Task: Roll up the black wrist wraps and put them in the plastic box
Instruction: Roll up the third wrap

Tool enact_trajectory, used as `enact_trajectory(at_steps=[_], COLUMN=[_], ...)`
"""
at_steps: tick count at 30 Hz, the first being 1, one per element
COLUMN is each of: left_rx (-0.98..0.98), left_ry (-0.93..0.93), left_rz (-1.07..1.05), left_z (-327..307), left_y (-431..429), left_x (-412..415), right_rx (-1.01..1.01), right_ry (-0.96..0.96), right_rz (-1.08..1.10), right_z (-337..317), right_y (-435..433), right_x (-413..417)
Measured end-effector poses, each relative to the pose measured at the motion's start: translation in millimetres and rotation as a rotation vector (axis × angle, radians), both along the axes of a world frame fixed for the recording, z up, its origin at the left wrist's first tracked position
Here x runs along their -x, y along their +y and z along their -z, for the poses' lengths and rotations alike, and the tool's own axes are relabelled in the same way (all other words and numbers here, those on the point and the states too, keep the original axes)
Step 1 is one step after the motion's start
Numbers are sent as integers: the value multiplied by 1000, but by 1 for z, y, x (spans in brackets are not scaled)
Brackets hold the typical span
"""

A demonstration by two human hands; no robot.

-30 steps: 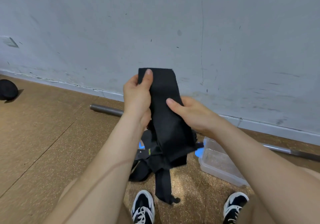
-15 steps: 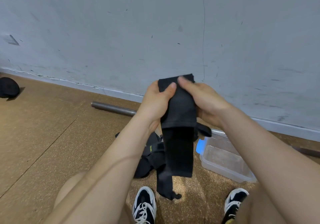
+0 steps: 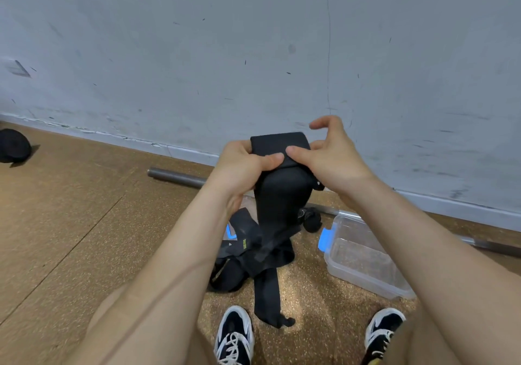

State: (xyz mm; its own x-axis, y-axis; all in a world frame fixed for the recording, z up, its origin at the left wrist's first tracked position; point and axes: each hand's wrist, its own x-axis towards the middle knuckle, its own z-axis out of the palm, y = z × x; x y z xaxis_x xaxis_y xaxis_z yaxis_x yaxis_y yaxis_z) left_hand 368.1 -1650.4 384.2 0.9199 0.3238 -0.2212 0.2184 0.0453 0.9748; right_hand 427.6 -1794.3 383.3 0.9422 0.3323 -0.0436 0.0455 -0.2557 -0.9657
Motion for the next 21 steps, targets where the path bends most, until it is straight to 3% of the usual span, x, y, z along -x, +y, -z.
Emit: enact_trajectory(at_steps=[3, 6, 14, 21], left_rx=[-25, 21, 66, 67], left_ry=[8, 15, -17, -44], left_rz=[-47, -45, -69, -30], left_z=[0, 1, -2, -3], left_y=[3, 2, 2, 6], left_x=[-1, -2, -2, -1], right_rx=[2, 64, -7, -383], right_ry=[24, 151, 579, 601], right_rz=[-153, -348, -605, -382], right_z=[-9, -13, -18, -7], right_y=[-12, -22, -38, -20], right_x=[-4, -6, -14, -4])
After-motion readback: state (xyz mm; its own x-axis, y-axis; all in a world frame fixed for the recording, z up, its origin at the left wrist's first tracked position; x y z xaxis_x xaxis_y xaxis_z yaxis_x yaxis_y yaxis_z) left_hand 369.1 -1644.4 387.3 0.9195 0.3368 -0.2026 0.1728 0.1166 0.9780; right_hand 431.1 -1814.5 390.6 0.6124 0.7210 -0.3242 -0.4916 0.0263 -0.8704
